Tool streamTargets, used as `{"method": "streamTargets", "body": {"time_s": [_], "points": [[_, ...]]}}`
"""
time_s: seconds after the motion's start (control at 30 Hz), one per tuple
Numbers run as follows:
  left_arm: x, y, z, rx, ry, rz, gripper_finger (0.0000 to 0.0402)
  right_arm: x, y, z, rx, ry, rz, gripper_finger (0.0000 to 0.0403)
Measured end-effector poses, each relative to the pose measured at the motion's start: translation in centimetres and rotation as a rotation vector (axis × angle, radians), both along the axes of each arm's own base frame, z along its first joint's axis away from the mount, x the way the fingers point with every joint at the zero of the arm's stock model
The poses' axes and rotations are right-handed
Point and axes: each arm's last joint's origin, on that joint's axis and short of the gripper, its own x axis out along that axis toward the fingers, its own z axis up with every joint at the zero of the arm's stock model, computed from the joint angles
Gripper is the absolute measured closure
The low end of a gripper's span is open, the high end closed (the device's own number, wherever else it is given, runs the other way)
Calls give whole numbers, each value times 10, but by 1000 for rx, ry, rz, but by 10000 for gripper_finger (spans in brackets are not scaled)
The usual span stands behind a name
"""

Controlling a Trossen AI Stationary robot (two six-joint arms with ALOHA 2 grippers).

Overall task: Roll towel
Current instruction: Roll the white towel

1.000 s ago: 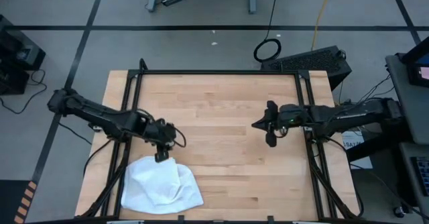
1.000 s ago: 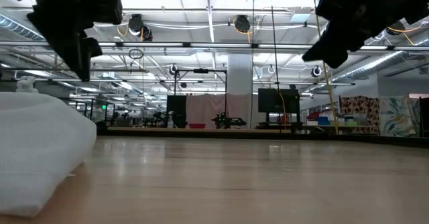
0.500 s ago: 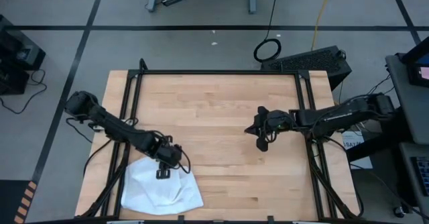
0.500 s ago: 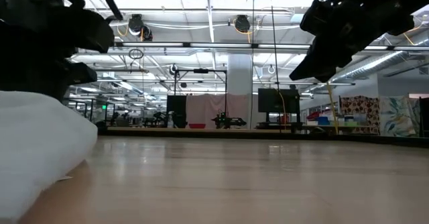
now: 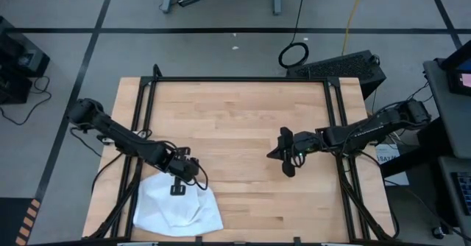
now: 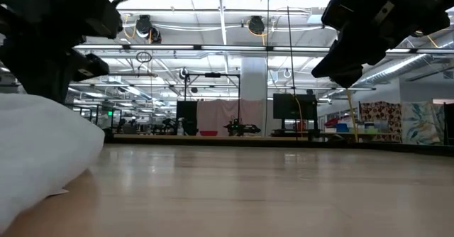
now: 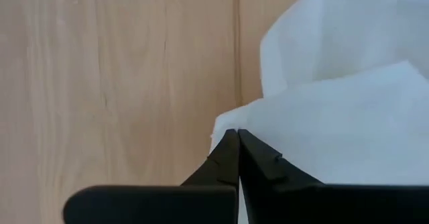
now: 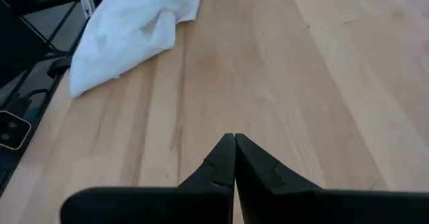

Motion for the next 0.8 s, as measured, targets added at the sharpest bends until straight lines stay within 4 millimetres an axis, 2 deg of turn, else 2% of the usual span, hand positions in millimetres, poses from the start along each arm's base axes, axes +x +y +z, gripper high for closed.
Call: {"method": "streamTargets", "body": {"time_s": [0.13, 0.33, 0.47, 0.6, 0.8], "points": [[5, -2, 17, 69, -131, -49, 399, 1, 1, 2, -18, -28, -1, 403], [20, 3, 51, 312, -324, -105, 400, 5, -2, 9, -99, -119, -141, 403], [32, 5, 68, 420, -453, -156, 400, 11, -2, 10, -94, -177, -173, 403], [32, 1, 67, 392, -468, -219, 401, 24, 1, 2, -54, -220, -190, 403], [19, -7, 42, 308, -411, -165, 401, 43, 8, -28, -29, -219, -190, 400]]}}
